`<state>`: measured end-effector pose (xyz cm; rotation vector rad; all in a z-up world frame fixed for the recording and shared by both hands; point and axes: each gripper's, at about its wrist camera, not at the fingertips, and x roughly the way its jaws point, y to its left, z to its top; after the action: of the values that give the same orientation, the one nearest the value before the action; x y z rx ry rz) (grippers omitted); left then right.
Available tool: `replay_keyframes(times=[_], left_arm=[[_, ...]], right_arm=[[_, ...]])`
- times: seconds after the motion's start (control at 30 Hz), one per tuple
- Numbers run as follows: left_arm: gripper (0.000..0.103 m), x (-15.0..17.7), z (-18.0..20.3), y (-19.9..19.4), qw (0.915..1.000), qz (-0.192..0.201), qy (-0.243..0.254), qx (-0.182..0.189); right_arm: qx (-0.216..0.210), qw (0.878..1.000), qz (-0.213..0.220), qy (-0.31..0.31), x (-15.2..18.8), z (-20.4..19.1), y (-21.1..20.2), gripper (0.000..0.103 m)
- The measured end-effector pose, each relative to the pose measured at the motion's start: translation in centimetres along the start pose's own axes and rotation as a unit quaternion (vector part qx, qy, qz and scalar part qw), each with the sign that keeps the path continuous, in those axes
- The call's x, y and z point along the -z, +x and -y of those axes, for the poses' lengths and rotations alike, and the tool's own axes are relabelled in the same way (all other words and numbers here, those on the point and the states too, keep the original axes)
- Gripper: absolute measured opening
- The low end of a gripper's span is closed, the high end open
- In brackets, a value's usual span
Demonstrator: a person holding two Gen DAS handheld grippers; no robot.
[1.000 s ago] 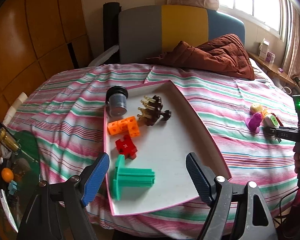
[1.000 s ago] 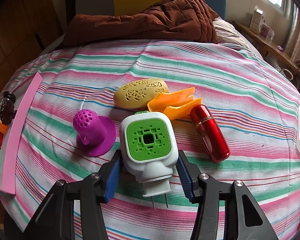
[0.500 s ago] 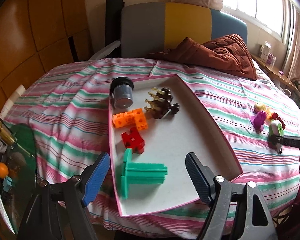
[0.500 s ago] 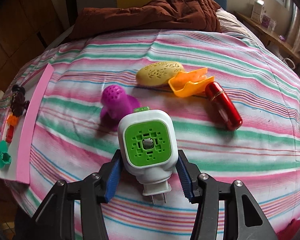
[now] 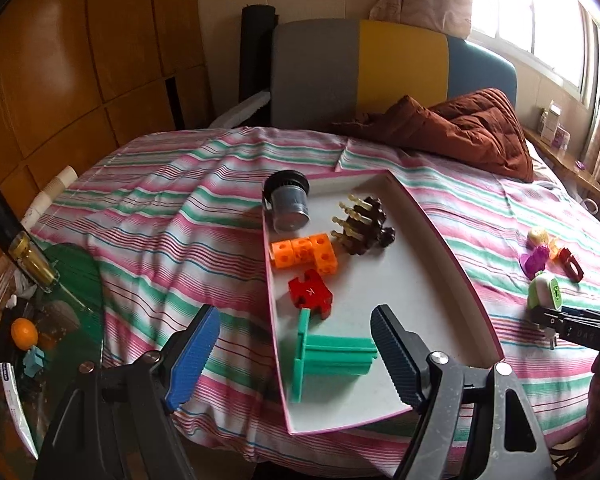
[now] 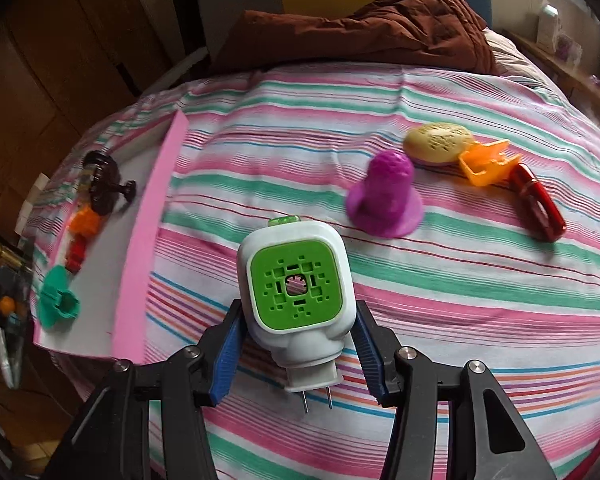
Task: Organize rigid objects
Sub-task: 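Lift the white plug-in device with the right gripper, then carry the white device to the tray, lower it and open the right gripper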
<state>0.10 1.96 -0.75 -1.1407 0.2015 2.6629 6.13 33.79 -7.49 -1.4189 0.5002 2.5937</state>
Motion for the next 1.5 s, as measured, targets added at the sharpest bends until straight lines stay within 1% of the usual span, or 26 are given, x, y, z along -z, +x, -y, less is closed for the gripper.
replay_keyframes(times=[0.07,0.27,0.43,0.7,0.73,0.8,1.0,1.07,1.2,1.27,1.4,1.5], left_arm=[[0.079,-0.1,-0.3,-0.1,1.0000,0.001,-0.002,0.000],[0.079,0.2,-1.2,-0.1,0.9999,-0.001,-0.012,0.001],[0.079,0.6,-1.9,0.1,0.9998,-0.007,-0.020,-0.001],[0.079,0.9,-2.8,0.0,0.9995,-0.005,-0.031,-0.006],[0.079,0.9,-3.0,0.0,0.9994,-0.005,-0.033,-0.007],[0.079,1.0,-3.2,0.0,0.9994,-0.007,-0.034,-0.008],[0.079,1.2,-4.0,0.3,0.9989,-0.011,-0.044,-0.012],[0.079,1.3,-4.3,0.4,0.9987,-0.013,-0.048,-0.012],[0.079,1.4,-4.9,0.8,0.9982,-0.018,-0.056,-0.014],[0.079,1.5,-5.2,0.9,0.9979,-0.018,-0.061,-0.017],[0.079,1.5,-6.0,1.3,0.9968,-0.021,-0.074,-0.022],[0.079,1.6,-6.7,1.6,0.9959,-0.024,-0.082,-0.030]], right_arm=[[-0.011,1.000,0.006,0.004,-0.4,-0.7,-0.2,0.052],[-0.012,1.000,0.010,-0.007,-1.1,-2.3,-0.2,0.052],[-0.023,0.999,0.024,-0.010,-1.7,-3.8,-0.8,0.052],[-0.054,0.995,0.046,-0.063,-2.5,-9.1,-2.0,0.052],[-0.066,0.994,0.045,-0.076,-2.5,-9.8,-2.1,0.052],[-0.076,0.992,0.043,-0.090,-2.6,-11.3,-1.9,0.052],[-0.092,0.988,0.031,-0.123,-2.8,-15.1,-0.6,0.052],[-0.094,0.987,0.028,-0.129,-2.9,-15.8,-0.1,0.052],[-0.086,0.986,0.021,-0.141,-3.1,-17.3,1.1,0.052],[-0.075,0.987,0.016,-0.141,-3.5,-17.9,2.1,0.052],[-0.062,0.989,-0.009,-0.136,-4.3,-19.2,4.9,0.052],[-0.057,0.989,-0.033,-0.132,-4.1,-20.3,6.8,0.053]])
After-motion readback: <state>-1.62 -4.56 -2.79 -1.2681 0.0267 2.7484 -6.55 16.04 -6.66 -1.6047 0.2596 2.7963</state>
